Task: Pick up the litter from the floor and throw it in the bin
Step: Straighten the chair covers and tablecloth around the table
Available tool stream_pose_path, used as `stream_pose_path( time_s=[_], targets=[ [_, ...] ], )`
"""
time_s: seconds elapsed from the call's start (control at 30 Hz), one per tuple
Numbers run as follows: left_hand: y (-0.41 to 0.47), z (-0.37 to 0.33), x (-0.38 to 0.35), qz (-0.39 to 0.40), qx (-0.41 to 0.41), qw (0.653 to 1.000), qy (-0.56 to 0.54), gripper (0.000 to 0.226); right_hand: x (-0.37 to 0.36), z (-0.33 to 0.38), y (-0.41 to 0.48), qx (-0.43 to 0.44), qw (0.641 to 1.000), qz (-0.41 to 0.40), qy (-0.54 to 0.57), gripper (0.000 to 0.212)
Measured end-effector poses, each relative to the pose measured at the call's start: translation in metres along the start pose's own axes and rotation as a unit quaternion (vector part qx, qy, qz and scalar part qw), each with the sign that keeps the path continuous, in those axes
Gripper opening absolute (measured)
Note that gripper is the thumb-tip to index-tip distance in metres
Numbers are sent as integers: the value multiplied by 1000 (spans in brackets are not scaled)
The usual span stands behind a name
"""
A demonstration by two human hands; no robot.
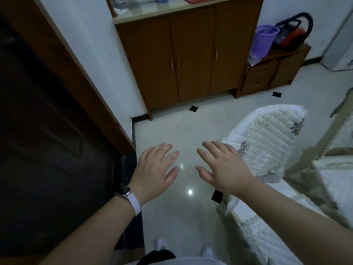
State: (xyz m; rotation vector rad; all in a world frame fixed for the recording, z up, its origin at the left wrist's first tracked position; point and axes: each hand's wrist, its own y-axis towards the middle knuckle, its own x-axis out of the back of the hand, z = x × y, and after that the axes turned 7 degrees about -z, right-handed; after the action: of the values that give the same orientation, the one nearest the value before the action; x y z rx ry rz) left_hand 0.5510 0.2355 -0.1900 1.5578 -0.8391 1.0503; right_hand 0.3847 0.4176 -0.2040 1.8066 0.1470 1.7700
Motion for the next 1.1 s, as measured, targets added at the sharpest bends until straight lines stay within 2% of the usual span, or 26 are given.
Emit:
stream_pose_path(
  time_s=[0.23, 0.43, 0.73, 0.87, 1.1],
  targets=[
    [75, 65, -41, -25, -22, 999, -12, 45, -45, -34, 56, -36, 999, 5, -27, 49],
    [163, 123, -78, -36, -91, 994, -58, 46, -71, -69, 138, -81, 991, 50, -98, 49],
    [279, 217, -115, -65, -178, 978, -85, 42, -116, -87, 254, -110, 985, 36, -125, 51],
    [317, 234, -133, -57, -196, 975, -92, 42, -135, -106, 272, -130, 983, 31, -127, 48],
    [402, 236, -177, -24, -208, 973, -102, 42, -167, -177, 310, -175, 977, 6, -123, 47]
  ],
)
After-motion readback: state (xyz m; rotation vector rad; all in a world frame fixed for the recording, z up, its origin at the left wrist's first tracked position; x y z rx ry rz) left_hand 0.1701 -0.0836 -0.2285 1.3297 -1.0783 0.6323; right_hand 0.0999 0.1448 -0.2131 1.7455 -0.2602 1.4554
